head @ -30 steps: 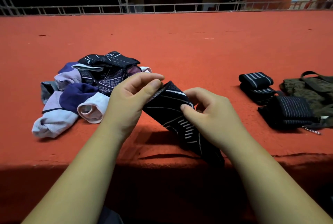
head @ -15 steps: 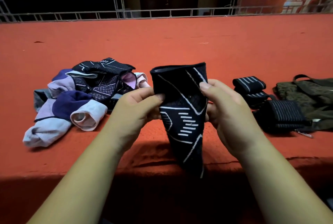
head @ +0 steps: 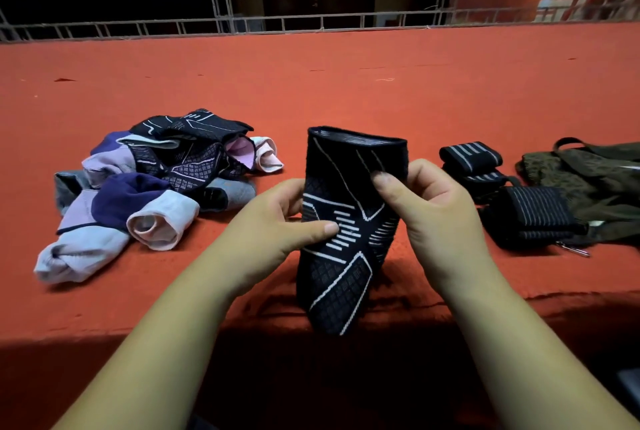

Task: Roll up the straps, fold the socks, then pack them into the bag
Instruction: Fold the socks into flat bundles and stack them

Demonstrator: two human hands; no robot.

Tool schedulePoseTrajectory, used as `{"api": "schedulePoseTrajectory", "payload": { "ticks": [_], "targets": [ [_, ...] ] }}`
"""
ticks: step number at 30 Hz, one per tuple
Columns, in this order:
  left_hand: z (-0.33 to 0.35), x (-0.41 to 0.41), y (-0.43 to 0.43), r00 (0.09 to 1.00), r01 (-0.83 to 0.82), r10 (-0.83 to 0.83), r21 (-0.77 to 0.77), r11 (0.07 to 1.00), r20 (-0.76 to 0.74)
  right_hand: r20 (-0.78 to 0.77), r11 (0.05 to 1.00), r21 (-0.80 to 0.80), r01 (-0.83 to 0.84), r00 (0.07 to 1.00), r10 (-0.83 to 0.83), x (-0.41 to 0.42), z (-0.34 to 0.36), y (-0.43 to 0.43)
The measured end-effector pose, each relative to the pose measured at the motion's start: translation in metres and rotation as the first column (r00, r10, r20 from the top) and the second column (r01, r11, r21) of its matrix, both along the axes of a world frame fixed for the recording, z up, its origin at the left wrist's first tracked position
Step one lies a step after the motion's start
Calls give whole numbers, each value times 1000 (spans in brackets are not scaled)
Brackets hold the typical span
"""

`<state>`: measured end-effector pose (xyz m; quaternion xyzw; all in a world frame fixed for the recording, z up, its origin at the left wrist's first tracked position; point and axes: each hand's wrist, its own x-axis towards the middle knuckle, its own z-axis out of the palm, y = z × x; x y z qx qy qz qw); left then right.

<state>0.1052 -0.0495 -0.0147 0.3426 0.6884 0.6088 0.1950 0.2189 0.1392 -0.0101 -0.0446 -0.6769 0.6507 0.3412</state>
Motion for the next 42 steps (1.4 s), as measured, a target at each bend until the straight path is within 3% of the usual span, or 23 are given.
{"api": "schedulePoseTrajectory", "payload": {
  "ticks": [5, 12, 16, 17, 19, 22, 24, 26, 31, 42],
  "targets": [
    [-5, -2, 6, 990, -49, 27, 162, 986, 137, -17, 1000, -23, 20, 1000, -20, -3, -1, 4],
    [-10, 2, 11, 958, -125, 51, 251, 960, 281, 205, 986, -23, -166, 964, 167, -3, -13, 13],
    [1, 5, 7, 915, 5, -141, 341, 940, 377, 63, 911, -302, -280, 948, 312, -1, -9, 14],
    [4, 6, 5, 899, 53, -191, 336, 940, 393, 26, 885, -343, -316, 938, 345, 0, -7, 15],
    [1, 4, 4, 926, 72, -128, 166, 984, 356, 99, 915, -300, -271, 945, 312, -4, -14, 18],
    [-21, -4, 5, 987, -15, 46, -202, 979, 153, 367, 995, -71, -65, 926, 87, -13, -39, 26],
    [-33, -8, 5, 991, -11, 49, -280, 960, 127, 464, 993, 93, -66, 886, 15, -16, -52, 28],
    [-36, -11, 6, 988, -33, 72, -270, 962, 134, 473, 982, 167, -86, 881, -3, -15, -52, 27],
    [-41, -24, 8, 954, -156, 177, -104, 982, 240, 408, 986, -61, -152, 898, 164, -16, -51, 27],
    [-53, -37, 4, 925, -122, 122, -24, 992, 361, 354, 944, -252, -212, 888, 294, -25, -62, 39]
  ]
}}
